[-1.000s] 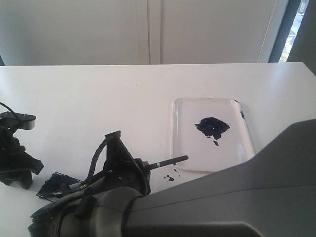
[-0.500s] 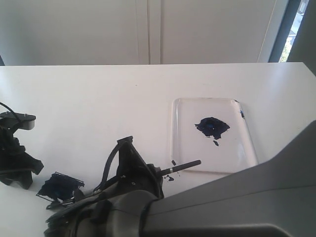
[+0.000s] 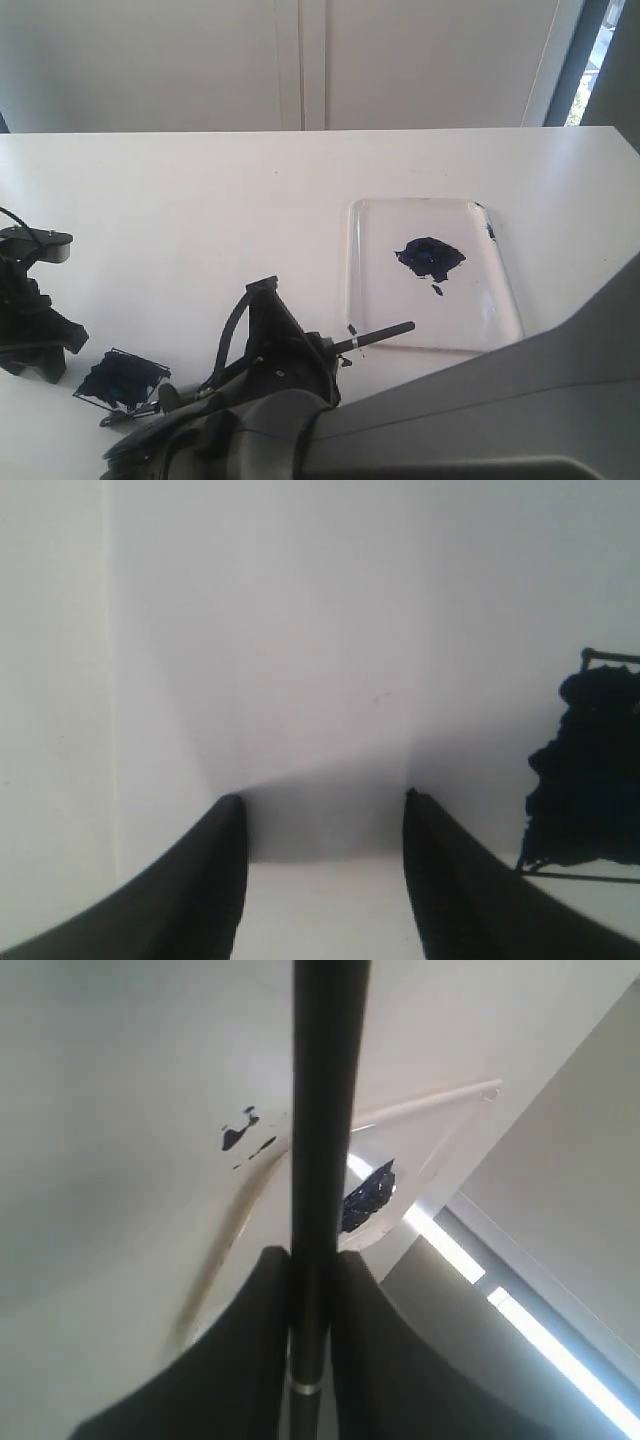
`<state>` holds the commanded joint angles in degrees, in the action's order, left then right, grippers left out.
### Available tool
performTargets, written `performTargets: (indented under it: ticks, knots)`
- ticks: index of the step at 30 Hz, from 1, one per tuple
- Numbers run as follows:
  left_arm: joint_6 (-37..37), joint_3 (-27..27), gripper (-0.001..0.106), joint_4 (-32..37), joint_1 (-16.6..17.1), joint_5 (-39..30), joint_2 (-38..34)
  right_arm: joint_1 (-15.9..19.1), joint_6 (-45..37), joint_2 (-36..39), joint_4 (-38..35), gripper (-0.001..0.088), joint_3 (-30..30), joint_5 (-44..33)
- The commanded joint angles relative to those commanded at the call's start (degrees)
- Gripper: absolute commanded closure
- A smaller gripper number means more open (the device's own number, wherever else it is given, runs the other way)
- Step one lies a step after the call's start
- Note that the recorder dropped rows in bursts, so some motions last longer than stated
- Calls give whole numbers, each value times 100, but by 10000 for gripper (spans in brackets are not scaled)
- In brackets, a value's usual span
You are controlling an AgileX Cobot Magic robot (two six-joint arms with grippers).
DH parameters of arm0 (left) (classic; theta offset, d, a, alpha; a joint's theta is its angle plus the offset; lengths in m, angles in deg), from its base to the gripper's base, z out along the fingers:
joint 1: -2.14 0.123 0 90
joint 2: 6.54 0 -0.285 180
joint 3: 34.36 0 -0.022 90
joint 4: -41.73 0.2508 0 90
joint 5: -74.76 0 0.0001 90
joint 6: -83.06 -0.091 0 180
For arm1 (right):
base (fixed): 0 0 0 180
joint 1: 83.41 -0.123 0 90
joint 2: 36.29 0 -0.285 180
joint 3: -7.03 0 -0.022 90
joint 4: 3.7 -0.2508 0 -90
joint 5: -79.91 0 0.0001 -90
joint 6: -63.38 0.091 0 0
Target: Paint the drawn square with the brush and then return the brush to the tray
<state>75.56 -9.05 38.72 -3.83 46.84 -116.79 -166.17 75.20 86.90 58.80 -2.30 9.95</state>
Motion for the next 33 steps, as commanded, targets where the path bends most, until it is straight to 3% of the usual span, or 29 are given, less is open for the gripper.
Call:
performTargets:
  ticks: [16, 24, 33]
  knots:
    - [-13, 0, 517, 0, 0, 10, 0, -10, -270, 398, 2315, 868, 0, 0]
    - [3, 0, 517, -17, 0, 45, 0, -10, -168, 579, 2742, 868, 0, 0]
    - [3, 0, 517, -51, 0, 93, 0, 36, 236, 582, 2648, 868, 0, 0]
